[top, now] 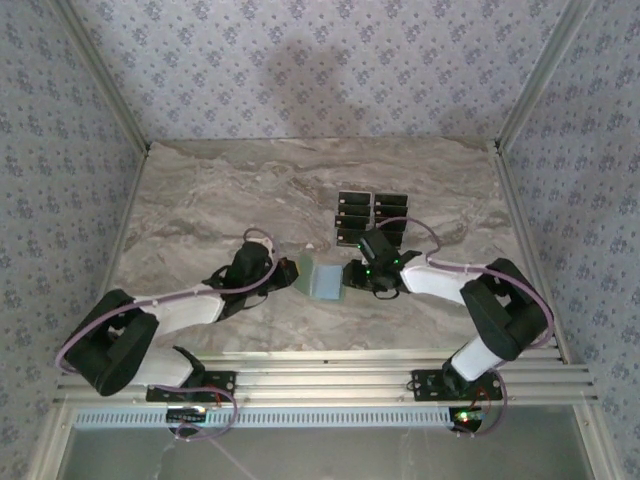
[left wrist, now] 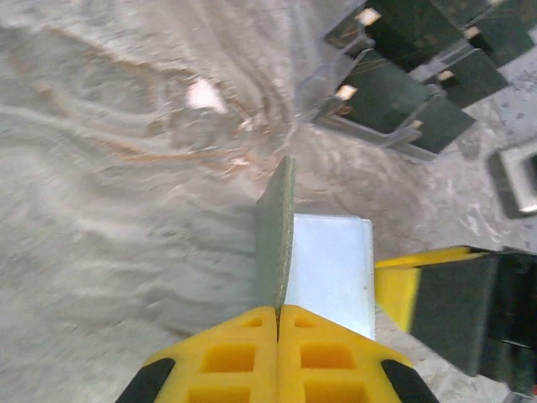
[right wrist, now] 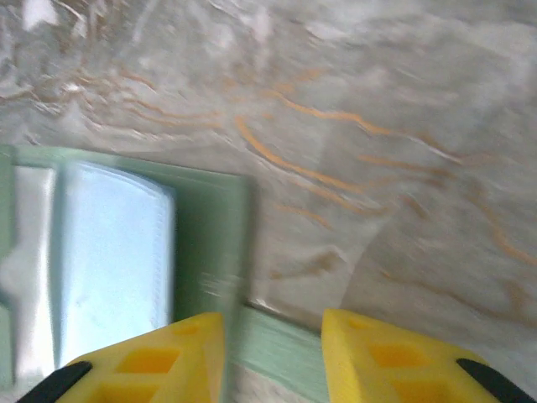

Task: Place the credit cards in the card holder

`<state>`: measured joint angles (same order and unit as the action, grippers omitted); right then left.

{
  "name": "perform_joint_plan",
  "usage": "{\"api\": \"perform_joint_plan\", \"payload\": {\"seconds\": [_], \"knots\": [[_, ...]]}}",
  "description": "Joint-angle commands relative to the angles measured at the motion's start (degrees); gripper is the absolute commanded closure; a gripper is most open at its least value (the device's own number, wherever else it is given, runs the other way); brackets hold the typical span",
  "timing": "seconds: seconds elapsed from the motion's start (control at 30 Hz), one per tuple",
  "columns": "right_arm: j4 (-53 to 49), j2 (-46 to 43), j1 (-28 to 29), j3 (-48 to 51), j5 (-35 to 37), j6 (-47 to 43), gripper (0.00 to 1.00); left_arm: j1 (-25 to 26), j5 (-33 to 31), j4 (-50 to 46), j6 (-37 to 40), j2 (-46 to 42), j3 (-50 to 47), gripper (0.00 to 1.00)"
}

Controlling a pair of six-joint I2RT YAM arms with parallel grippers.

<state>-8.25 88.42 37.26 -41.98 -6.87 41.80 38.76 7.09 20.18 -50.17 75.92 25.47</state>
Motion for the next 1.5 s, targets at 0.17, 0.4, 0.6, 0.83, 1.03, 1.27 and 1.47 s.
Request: {"api": "perform_joint_plan", "payload": {"seconds": [0.17, 0.4, 0.6, 0.83, 1.03, 1.27, 1.47], "knots": [[-8.9, -3.6, 2.9, -4.8, 2.0, -2.3, 0.51, 0.3, -8.1, -4.1, -2.5, -5.0, -4.8, 1.00], [-7.1, 2.4, 5.9, -10.4, -0.3, -2.3, 0.47, 0.3, -9.1, -3.1, -2.8, -4.3, -6.9, 1.00], [-6.3, 6.8, 7.8, -13.6, -0.3, -1.9, 0.48, 0.3, -9.5, -2.9, -2.5, -4.8, -7.6, 1.00], [-6.0, 7.6, 9.1, -14.3, -0.3, -1.2, 0.49, 0.3, -9.8, -2.7, -2.3, -5.3, -7.9, 1.00], [-6.9, 5.7, 10.5, -15.3, 1.0, -0.8, 0.49, 0.3, -9.8, -2.2, -2.4, -5.2, -8.1, 1.00], [-6.9, 7.6, 10.7, -16.6, 1.5, -0.8, 0.50, 0.3, -9.8, -2.1, -2.4, -5.2, -8.3, 1.00], [-6.0, 9.6, 10.6, -16.1, 1.5, -0.4, 0.50, 0.3, -9.8, -2.0, -2.4, -5.3, -8.2, 1.00]]}}
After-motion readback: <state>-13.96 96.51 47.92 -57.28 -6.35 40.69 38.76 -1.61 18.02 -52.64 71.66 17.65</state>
